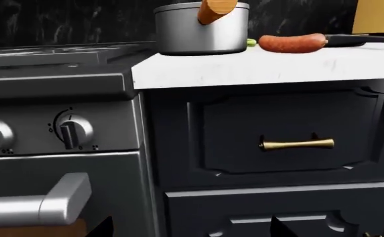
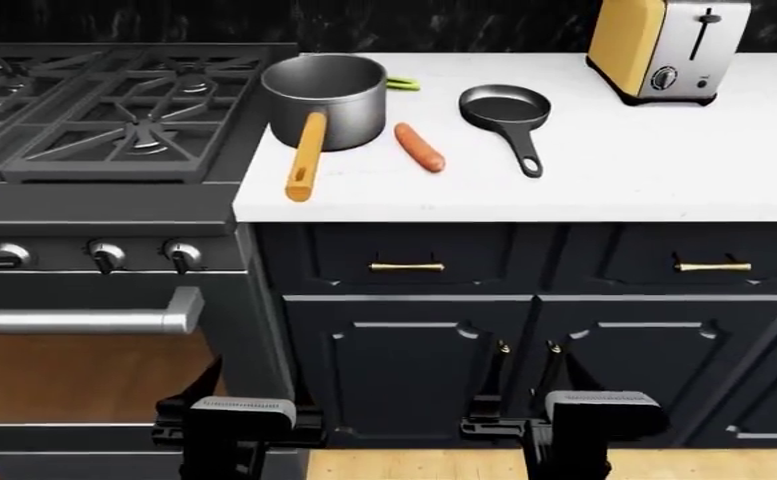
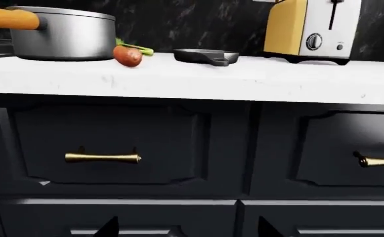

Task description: Place both pans onto different burners. Then place the celery and the sausage on different pans.

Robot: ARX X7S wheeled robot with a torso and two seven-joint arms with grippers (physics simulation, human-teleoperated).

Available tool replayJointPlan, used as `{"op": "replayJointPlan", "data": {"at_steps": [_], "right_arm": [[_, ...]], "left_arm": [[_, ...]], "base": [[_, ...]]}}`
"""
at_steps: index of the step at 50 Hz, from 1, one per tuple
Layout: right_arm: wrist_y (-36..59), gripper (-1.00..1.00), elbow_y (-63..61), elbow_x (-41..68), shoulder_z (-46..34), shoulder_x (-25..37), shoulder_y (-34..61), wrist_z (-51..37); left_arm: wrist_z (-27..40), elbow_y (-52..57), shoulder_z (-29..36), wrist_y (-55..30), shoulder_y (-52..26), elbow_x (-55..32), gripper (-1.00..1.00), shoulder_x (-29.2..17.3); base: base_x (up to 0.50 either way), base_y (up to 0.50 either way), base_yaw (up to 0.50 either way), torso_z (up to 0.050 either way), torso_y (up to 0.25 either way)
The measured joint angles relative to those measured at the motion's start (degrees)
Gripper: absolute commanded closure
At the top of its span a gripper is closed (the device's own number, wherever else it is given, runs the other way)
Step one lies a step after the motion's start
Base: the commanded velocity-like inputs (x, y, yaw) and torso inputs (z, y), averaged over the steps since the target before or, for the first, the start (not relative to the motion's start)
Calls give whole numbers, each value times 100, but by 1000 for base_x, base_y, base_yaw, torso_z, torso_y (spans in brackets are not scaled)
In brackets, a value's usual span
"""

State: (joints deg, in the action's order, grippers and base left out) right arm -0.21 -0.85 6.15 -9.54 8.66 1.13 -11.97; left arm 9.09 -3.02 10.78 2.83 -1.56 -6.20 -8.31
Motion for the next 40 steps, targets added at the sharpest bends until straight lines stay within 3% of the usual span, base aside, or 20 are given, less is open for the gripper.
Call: {"op": "replayJointPlan", "data": {"at_steps": [15, 26, 40], "right_arm": [[714, -100, -724, -427, -123, 179, 37, -312], [2892, -100, -2185, -193, 121, 276, 993, -21], [5654, -100, -3520, 714, 503, 532, 2923, 593]], "left_arm": [[114, 635, -79, -547, -55, -265, -100, -132], [21, 1481, -135, -1967, -1044, -848, -100, -260], [87, 2403, -319, -3652, -2297, -1730, -100, -332]], "base": [[0, 0, 0, 50, 0], [0, 0, 0, 48, 0], [0, 0, 0, 1, 0]]}}
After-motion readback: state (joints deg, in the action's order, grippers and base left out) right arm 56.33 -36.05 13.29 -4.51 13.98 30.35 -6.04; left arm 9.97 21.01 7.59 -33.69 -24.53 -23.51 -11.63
